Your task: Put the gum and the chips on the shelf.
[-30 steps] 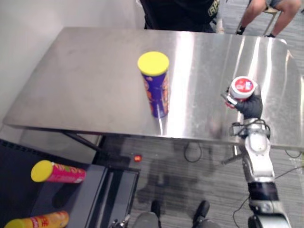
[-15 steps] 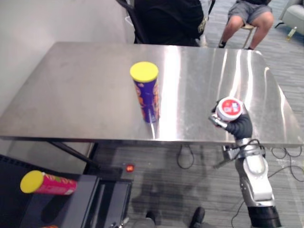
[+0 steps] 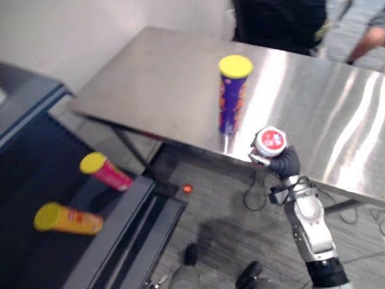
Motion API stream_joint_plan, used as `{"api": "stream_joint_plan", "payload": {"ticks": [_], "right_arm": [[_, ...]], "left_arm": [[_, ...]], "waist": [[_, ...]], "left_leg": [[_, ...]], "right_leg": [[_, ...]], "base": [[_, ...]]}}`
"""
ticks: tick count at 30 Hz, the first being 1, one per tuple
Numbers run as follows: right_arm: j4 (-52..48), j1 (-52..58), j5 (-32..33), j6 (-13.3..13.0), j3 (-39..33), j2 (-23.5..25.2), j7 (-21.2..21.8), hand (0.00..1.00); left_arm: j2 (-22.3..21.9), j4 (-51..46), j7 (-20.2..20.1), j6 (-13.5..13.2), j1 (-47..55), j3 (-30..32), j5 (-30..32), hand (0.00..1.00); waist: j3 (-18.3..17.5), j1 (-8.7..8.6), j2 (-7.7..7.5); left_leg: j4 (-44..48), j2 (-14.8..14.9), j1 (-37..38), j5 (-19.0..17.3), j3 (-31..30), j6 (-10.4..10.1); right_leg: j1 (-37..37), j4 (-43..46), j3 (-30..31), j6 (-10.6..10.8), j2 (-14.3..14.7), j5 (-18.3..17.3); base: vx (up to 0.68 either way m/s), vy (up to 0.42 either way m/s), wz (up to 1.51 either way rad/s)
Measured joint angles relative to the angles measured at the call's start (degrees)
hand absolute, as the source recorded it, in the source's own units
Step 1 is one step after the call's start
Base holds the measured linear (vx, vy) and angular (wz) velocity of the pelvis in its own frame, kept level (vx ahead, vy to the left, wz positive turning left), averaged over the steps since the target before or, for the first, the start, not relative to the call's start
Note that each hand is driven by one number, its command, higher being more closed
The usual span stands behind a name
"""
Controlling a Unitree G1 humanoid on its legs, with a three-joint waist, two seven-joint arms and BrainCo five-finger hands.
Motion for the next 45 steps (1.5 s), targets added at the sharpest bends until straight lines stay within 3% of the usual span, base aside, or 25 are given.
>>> {"api": "stream_joint_plan", "payload": {"ticks": [1, 2, 3, 4, 5, 6, 8, 9, 10, 12, 15, 16, 21, 26, 34, 41, 45], "right_arm": [[0.05, -0.31, 0.0, 0.02, -0.9, -0.18, -0.57, 1.0], [-0.14, -0.49, -0.54, -0.05, -2.4, -1.03, -1.38, 1.0], [-0.14, -0.26, -1.05, -0.13, -4.12, -1.35, -2.07, 1.0], [-0.4, 0.26, -1.09, -0.14, -4.72, -1.35, -2.12, 1.0], [-0.47, 0.47, -1.2, -0.19, -5.46, -1.35, -1.93, 1.0], [-1.03, 1.58, -2.01, -0.19, -5.57, -1.3, -1.91, 1.0], [-1.51, 3.86, -2.27, -0.15, -6.2, -1.39, -1.89, 1.0], [-2.04, 5.28, -2.31, -0.01, -7.4, -1.83, -1.9, 1.0], [-2.54, 5.62, -2.77, 0.04, -8.82, -1.84, -1.96, 1.0], [-2.75, 6.39, -3.35, 0.08, -10.21, -1.18, -1.97, 1.0], [-3.6, 7.38, -3.51, 0.12, -10.49, 0.01, -1.95, 1.0], [-3.57, 7.55, -4.05, 0.31, -9.91, 0.55, -1.91, 1.0], [-3.19, 7.55, -5.84, 0.35, -8.37, 0.42, -1.96, 1.0], [-1.71, 7.39, -7.22, 0.54, -8.21, 0.45, -2.25, 1.0], [0.05, 6.81, -7.2, 1.06, -7.83, 0.44, -1.55, 1.0], [2.93, 3.19, -7.15, 1.06, -1.74, 0.39, -0.18, 1.0], [3.52, 2.07, -7.18, 1.07, 1.86, 0.32, 0.54, 1.0]], "left_arm": [[-0.16, 0.07, 0.03, 0.31, -0.06, 0.02, 0.0, 0.0], [-0.47, -0.6, 0.17, 0.51, 0.46, -0.24, 0.0, 0.0], [-0.77, -2.08, 0.15, 0.48, 0.79, -1.16, 0.05, 0.0], [-0.24, -2.46, 0.12, 0.34, 0.82, -0.88, 0.05, 0.0], [-0.53, -2.09, 0.11, 0.44, 0.13, -0.31, 0.06, 0.0], [-0.43, -1.44, -0.2, 0.77, 0.23, 0.06, 0.24, 0.0], [-0.87, -0.21, -0.44, 0.76, 0.59, 0.48, 0.3, 0.0], [-1.56, 0.91, -0.55, 0.89, 0.69, 0.9, 0.29, 0.0], [-2.18, 1.89, -0.65, 0.96, 0.64, 2.0, 0.29, 0.0], [-2.28, 2.45, -0.66, 1.38, 0.65, 4.05, 0.29, 0.0], [-2.16, 2.55, -0.64, 2.09, 1.1, 5.19, 0.3, 0.0], [-2.19, 2.4, -0.65, 2.09, 1.24, 5.41, 0.26, 0.0], [-1.99, 2.33, -0.39, 2.01, 1.76, 5.68, 0.39, 0.0], [-0.84, 1.82, -0.3, 1.88, 1.62, 5.73, 0.2, 0.0], [-1.01, 1.28, -0.7, 1.95, 1.79, 6.92, 0.14, 0.0], [-0.83, -1.6, -1.5, 1.59, 1.77, 6.8, -2.12, 0.0], [-0.77, -2.12, -1.52, 1.49, 1.82, 6.65, -3.23, 0.0]], "waist": [[0.01, 0.06, 0.38], [0.0, -0.37, 1.49], [-0.26, -1.87, 1.52], [-1.1, -2.31, 0.74], [-1.17, -1.57, 1.1], [-1.2, -1.92, 1.13], [-1.5, -2.99, 1.57], [-2.42, -3.91, 3.05], [-2.89, -4.49, 4.25], [-3.07, -4.86, 4.3], [-3.48, -4.94, 4.14], [-3.56, -4.74, 3.29], [-3.6, -4.67, 2.46], [-3.05, -3.8, 0.68], [-2.78, -1.98, 0.21], [-1.46, -0.88, -2.17], [-1.29, 1.7, -2.16]], "left_leg": [[4.73, 1.05, -1.35, 2.07, 3.58, 2.19], [7.46, 1.26, -2.7, 8.9, 8.95, 2.66], [3.21, -0.12, -3.17, 15.47, 10.39, 2.39], [-0.11, -1.38, -2.7, 16.57, 10.34, 2.39], [5.01, -0.07, -2.35, 10.65, 14.65, 3.03], [14.7, 1.85, -0.21, 3.11, 21.83, 2.83], [15.79, 2.96, 4.02, 1.0, 25.82, 0.95], [14.0, 3.57, 6.41, -0.02, 26.56, -0.56], [10.91, 2.97, 6.83, -0.35, 26.71, -1.09], [7.43, 1.48, 6.63, -0.33, 28.41, -1.15], [-1.93, -1.57, 6.87, -0.76, 25.59, -3.33], [-3.67, -2.94, 6.56, 0.23, 25.26, -2.79], [-3.61, -5.88, 6.38, -0.32, 24.4, -0.96], [-2.28, -5.86, 5.64, -1.1, 23.84, -0.66], [-3.98, -5.56, 6.15, 0.36, 22.51, -0.83], [0.17, -3.82, 4.45, -0.5, 20.7, -0.61], [3.06, -3.07, 3.6, -3.26, 18.11, -0.21]], "right_leg": [[-0.31, 1.63, -1.35, -0.64, -0.74, -0.73], [-0.17, 5.3, -3.74, -0.29, -1.89, -2.8], [0.38, 4.72, -5.17, -1.0, -2.28, -3.53], [0.42, 2.34, -5.93, -1.01, -2.57, -3.42], [0.89, 1.8, -8.95, -1.11, -2.54, -3.38], [1.22, 3.42, -11.72, -1.53, -3.92, -3.67], [2.11, 4.12, -14.97, -1.7, -4.52, -3.78], [2.3, 4.5, -17.7, -1.79, -4.48, -3.86], [2.2, 5.02, -20.16, -1.91, -4.84, -3.93], [2.44, 5.29, -22.88, -1.2, -5.54, -3.35], [1.87, 7.28, -26.89, -0.66, -6.19, -2.86], [1.31, 8.52, -27.43, -0.72, -7.54, -2.73], [1.3, 13.94, -27.64, -1.32, -12.69, -2.24], [1.25, 14.66, -27.19, -1.34, -13.28, -2.24], [1.92, 14.45, -26.7, -1.43, -12.15, -2.3], [3.51, 13.37, -26.85, -1.04, -10.87, -1.83], [5.67, 11.65, -26.25, -0.8, -9.96, 1.51]], "base": [[-0.03, -0.07, 1.48], [-0.11, -0.055, 1.76], [-0.14, -0.019, 1.84], [-0.17, -0.019, 1.48], [-0.09, -0.039, 1.1], [-0.06, -0.072, 1.11], [-0.08, -0.002, 1.11], [-0.2, 0.181, 1.18], [-0.17, 0.173, 1.09], [-0.22, 0.264, 0.87], [-0.2, 0.234, 0.69], [-0.17, 0.173, 0.45], [-0.1, 0.124, 0.12], [-0.03, 0.054, 0.06], [0.02, -0.009, 0.08], [0.04, -0.029, 0.14], [0.02, 0.062, 0.23]]}}
